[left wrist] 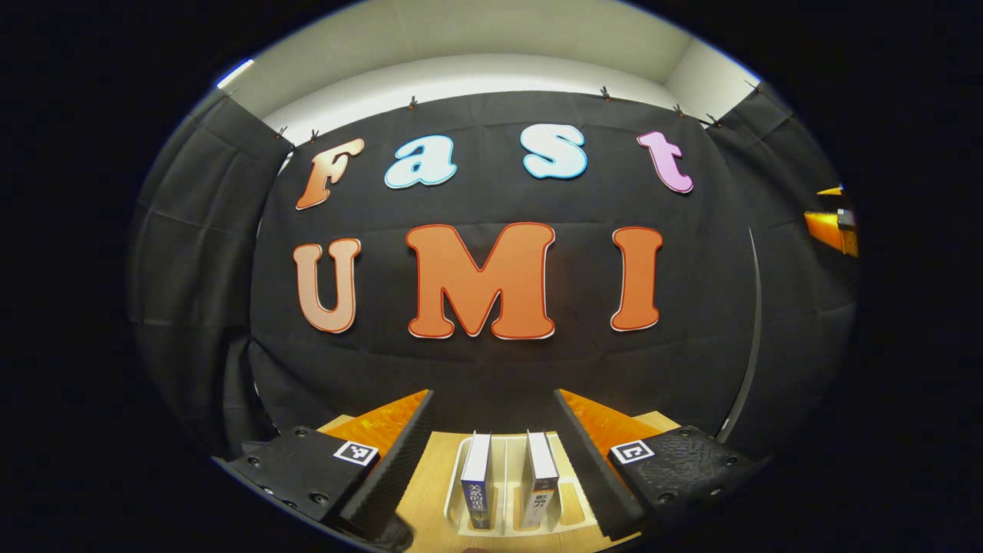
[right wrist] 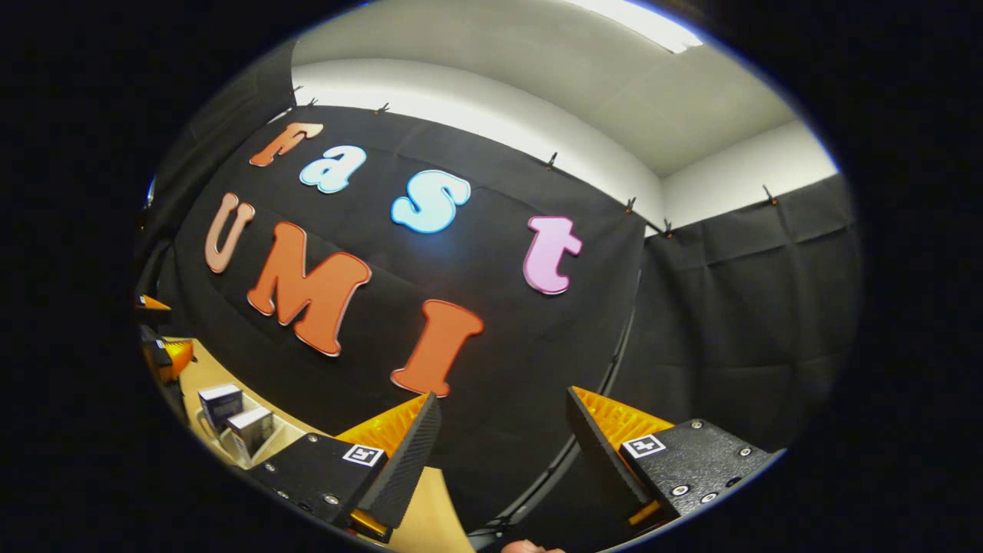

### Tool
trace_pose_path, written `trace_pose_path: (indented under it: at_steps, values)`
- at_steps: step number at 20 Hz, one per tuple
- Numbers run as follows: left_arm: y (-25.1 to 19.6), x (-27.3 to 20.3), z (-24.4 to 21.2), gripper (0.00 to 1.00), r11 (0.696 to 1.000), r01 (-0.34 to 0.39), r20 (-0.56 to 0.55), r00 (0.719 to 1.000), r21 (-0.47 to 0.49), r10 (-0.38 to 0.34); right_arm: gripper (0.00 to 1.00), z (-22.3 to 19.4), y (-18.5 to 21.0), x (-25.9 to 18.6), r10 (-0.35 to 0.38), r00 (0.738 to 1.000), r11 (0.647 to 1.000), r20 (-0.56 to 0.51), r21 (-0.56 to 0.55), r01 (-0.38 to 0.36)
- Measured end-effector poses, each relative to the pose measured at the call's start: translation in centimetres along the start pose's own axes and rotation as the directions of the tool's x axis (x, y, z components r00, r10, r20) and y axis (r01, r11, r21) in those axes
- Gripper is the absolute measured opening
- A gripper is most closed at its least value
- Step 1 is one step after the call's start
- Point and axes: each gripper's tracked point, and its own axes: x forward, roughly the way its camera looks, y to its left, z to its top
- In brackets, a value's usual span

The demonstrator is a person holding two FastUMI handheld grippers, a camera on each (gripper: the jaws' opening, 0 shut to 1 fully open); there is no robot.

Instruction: Open the schoolbag, grab two books from the bookshelf and put them into the schoolbag.

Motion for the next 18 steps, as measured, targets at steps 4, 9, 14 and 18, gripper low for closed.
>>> trace_pose_path:
  at_steps: [4, 9, 14, 18]
  values:
    - [1.5, -0.4, -0.2, 0.94, 0.999, 0.032, -0.003, 0.999, 0.002, -0.032, 0.97, 2.8, -3.1, -1.3, -0.088, 0.995, 0.987, 0.043, -0.134, 0.093]
    - [3.2, -0.7, -0.4, 0.94, 0.999, 0.047, -0.014, 0.999, 0.023, -0.047, 0.96, 2.4, 0.7, -3.7, -0.062, 0.997, 0.996, -0.041, 0.062, 0.064]
    - [5.3, -2.3, 0.5, 0.96, 0.999, 0.038, 0.012, 0.999, 0.036, -0.039, 0.96, 0.0, 11.7, -6.3, 0.087, 0.994, 0.967, -0.066, 0.244, -0.069]
    - [7.5, -3.3, 1.2, 0.96, 1.0, 0.006, 0.028, 1.0, 0.03, -0.007, 0.96, -1.2, 19.1, -8.2, 0.24, 0.966, 0.921, -0.096, 0.336, -0.195]
